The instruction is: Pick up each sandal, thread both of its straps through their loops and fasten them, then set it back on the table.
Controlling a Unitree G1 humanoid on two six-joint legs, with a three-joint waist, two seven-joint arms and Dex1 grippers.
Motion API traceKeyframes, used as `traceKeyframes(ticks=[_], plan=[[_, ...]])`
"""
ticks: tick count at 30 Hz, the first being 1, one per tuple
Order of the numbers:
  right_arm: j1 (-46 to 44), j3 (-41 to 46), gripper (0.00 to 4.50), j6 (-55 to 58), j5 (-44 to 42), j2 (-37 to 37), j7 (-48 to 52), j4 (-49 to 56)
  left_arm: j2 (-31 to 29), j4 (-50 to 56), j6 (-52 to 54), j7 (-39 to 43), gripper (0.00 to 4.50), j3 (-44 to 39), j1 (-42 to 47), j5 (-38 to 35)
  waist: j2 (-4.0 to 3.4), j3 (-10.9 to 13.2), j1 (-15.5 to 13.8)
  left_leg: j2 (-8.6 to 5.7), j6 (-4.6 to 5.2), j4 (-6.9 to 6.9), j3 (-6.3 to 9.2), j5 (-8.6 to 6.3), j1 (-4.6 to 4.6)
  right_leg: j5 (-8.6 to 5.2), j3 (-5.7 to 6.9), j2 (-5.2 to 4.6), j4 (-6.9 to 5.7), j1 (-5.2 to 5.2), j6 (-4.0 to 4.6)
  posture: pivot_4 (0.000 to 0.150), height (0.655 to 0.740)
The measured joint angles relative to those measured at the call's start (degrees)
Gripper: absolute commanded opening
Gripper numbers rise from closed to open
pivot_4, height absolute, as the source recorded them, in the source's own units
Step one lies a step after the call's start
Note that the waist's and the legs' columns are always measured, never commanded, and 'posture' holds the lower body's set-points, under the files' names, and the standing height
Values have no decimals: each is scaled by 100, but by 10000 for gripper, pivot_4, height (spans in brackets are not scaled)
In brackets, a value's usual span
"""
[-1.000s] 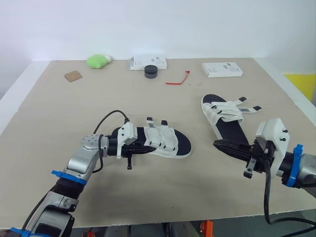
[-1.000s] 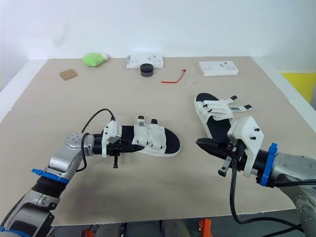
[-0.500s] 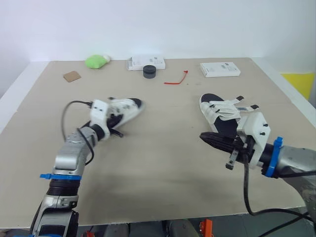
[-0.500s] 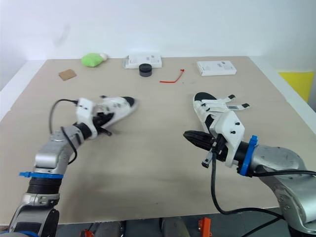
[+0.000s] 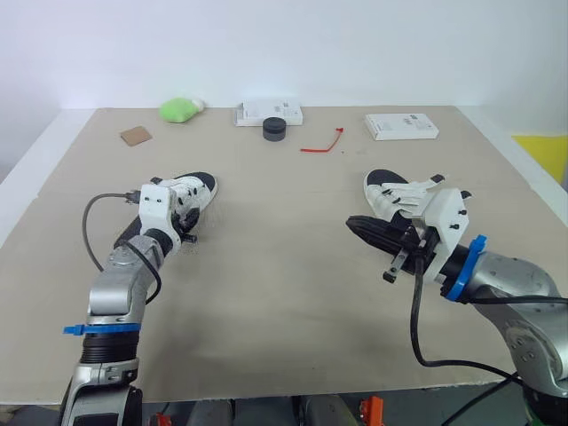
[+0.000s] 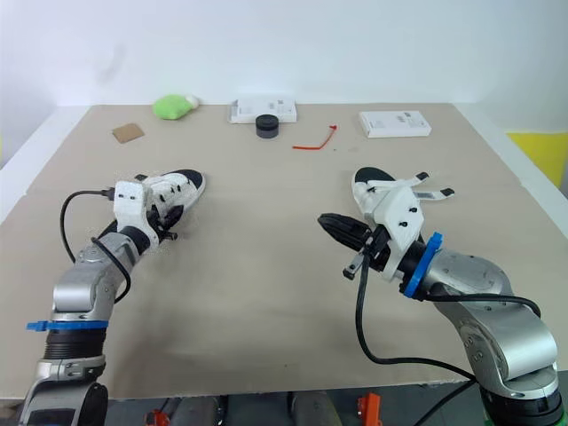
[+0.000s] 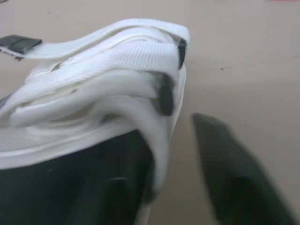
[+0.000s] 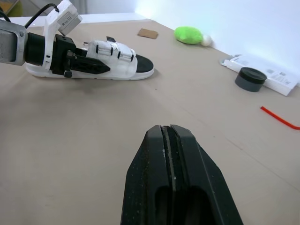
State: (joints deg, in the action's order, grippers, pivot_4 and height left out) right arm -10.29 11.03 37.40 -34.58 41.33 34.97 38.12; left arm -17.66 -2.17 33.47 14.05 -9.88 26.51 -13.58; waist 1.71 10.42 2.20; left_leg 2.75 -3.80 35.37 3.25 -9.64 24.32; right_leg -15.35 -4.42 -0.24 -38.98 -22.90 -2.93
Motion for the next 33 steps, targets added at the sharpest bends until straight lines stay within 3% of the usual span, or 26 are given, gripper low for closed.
traceKeyframes(ticks=[2, 3, 8, 15, 18, 19, 23, 26, 29, 33], plan=[[3, -4, 0, -8, 0, 0, 8, -2, 142, -187, -54, -124, 43433, 15, 174, 20, 0, 0, 0, 0, -2, 2, 0, 2, 1, 3, -1, 0, 0, 0, -4, 1500, 7400], [3, -4, 0, -12, 3, 0, 13, -5, 202, -254, -71, -171, 44393, 23, 253, 25, 2, 1, 0, -1, -2, 3, -1, 2, 2, 3, -2, -1, 0, 0, -4, 1500, 7400], [-9, -53, 0, -48, 7, 0, 65, -26, 411, -338, -48, -334, 44393, 79, 602, 18, 3, 2, 0, -1, -2, 1, -1, 2, 4, 2, -3, 0, 1, -2, -4, 1500, 7400], [-97, -97, 0, -107, -4, -4, 167, -209, -194, 511, 689, 377, 44393, 289, 291, -287, 3, 2, 59, 1, -2, -4, -3, 2, 6, 0, -7, 2, 0, -9, -2, 1500, 7400], [-149, -128, 0, -142, -10, -3, 263, -276, -736, 1069, 1278, 776, 44393, 284, -37, -551, 4, 3, 59, 3, -2, -5, -4, 2, 4, 0, -8, 5, -2, -11, -1, 1500, 7400], [-201, -165, 0, -166, -12, 0, 327, -304, -1430, 1523, 1626, 1246, 44393, 380, -440, -773, 10, 6, 102, 11, -3, -8, -8, 1, 4, 0, -14, 11, -2, -19, 1, 1500, 7400], [-230, -145, 0, -183, -11, 30, 424, -465, -2598, 2037, 1768, 2137, 44393, 240, -1263, -952, 4, 5, 110, 12, -4, -13, -13, 0, -2, -6, -14, 6, -3, -17, 13, 1500, 7400], [-314, -141, 0, -184, -77, 41, 544, -486, -2763, 2167, 1760, 2742, 44393, -179, -1598, -1430, 1, 8, 44, 12, -4, -8, -14, 0, 2, -20, -11, 3, -3, -19, 37, 1500, 7400], [-361, -88, 0, -139, -272, 154, 731, -527, -2839, 2625, 1798, 3588, 44393, -828, -1952, -2431, 5, 9, 31, 9, -4, -6, -18, 0, 11, -21, -10, -9, 0, -23, 38, 1500, 7400], [15, 430, 0, 73, -909, 345, 1094, -508, -3043, 3101, 2018, 3955, 44393, -1541, -2469, -3203, 1, 8, 28, 12, 5, -12, -11, -6, 10, -26, -1, -2, -1, -24, 36, 1500, 7400]])
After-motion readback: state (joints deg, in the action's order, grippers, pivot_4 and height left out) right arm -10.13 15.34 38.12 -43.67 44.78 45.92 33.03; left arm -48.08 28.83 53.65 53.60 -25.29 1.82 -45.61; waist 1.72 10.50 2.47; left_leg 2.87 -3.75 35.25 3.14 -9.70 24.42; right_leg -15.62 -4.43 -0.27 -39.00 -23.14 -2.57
